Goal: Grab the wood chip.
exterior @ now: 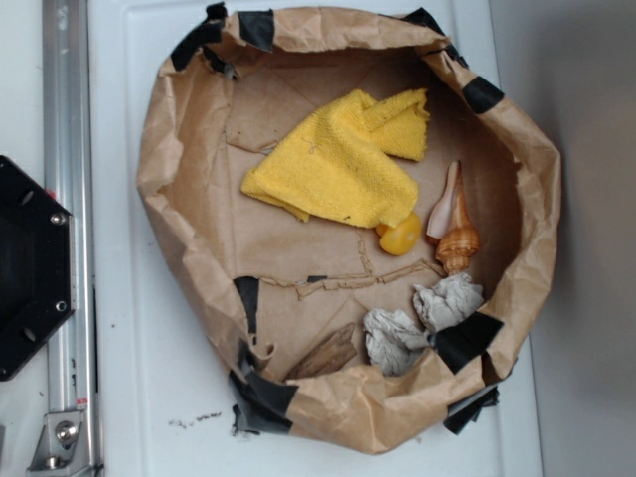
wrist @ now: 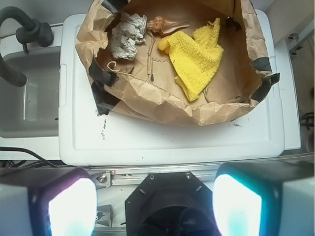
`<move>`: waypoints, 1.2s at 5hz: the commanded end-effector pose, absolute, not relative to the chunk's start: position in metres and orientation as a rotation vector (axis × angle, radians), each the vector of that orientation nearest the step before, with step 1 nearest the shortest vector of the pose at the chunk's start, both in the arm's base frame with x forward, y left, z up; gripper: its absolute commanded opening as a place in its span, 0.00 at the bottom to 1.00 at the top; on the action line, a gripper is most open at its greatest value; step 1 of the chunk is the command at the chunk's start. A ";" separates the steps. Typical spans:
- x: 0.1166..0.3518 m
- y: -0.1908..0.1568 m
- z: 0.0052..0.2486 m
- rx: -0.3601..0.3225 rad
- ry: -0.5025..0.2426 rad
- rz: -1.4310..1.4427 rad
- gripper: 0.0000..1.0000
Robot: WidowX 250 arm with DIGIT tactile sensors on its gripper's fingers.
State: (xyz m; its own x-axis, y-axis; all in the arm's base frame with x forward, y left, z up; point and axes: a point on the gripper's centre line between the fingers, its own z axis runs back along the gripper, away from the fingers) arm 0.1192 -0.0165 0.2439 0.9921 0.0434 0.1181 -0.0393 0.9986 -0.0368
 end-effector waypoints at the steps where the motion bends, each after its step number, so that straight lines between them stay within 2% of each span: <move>1: 0.119 -0.016 0.244 -0.034 -0.119 0.041 1.00; 2: 0.153 -0.016 0.240 -0.134 -0.086 0.163 1.00; 3: 0.181 -0.012 0.235 -0.192 -0.052 0.270 1.00; 4: 0.206 0.002 0.214 -0.167 -0.006 0.401 1.00; 5: 0.232 0.002 0.187 -0.118 0.061 0.501 1.00; 6: 0.252 -0.005 0.160 -0.085 0.087 0.516 1.00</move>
State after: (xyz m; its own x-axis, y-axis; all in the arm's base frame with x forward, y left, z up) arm 0.2475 -0.0080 0.1440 0.8572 0.4887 -0.1628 -0.4982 0.8668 -0.0216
